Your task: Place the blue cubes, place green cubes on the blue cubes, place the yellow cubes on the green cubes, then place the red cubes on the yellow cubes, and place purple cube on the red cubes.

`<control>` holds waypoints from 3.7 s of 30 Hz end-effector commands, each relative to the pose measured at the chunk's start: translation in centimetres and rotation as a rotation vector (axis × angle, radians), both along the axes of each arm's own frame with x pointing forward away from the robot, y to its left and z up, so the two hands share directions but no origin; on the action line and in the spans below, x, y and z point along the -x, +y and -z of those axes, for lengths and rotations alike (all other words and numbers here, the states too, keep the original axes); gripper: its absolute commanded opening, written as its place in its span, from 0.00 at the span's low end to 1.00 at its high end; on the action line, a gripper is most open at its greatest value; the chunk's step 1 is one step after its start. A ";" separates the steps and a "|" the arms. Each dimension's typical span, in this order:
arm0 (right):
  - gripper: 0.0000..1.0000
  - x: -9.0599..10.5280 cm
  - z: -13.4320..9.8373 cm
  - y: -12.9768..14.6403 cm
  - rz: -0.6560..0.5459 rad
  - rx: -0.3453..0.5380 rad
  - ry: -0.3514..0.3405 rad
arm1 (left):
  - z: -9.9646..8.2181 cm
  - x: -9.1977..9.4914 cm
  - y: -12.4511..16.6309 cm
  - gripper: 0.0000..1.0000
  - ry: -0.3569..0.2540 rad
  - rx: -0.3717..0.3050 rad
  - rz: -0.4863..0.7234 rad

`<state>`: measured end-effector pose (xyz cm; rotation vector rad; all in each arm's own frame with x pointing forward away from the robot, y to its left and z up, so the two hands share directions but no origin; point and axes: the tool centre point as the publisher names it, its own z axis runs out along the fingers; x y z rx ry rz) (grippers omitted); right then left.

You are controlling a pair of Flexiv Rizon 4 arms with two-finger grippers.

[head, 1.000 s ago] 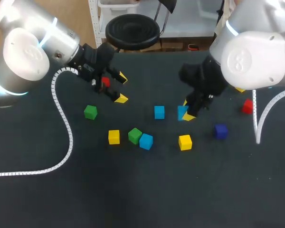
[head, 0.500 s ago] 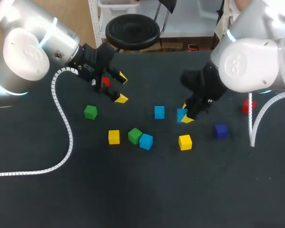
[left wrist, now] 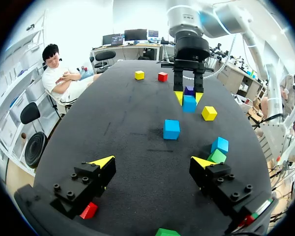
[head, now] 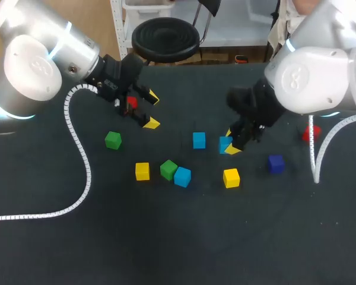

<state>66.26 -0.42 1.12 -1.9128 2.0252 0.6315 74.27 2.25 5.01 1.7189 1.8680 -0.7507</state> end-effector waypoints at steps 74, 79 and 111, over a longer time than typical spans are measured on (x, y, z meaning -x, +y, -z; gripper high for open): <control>0.00 -4.0 2.5 1.8 -0.077 0.042 0.020 | 0.0 -0.1 0.0 1.00 0.001 0.000 0.003; 0.00 -4.2 2.7 1.8 -0.072 0.045 0.020 | 0.0 -0.1 0.0 1.00 0.001 0.000 0.003; 0.00 -4.4 3.4 1.8 -0.057 0.047 0.043 | 0.0 -0.1 0.0 1.00 0.001 0.000 0.003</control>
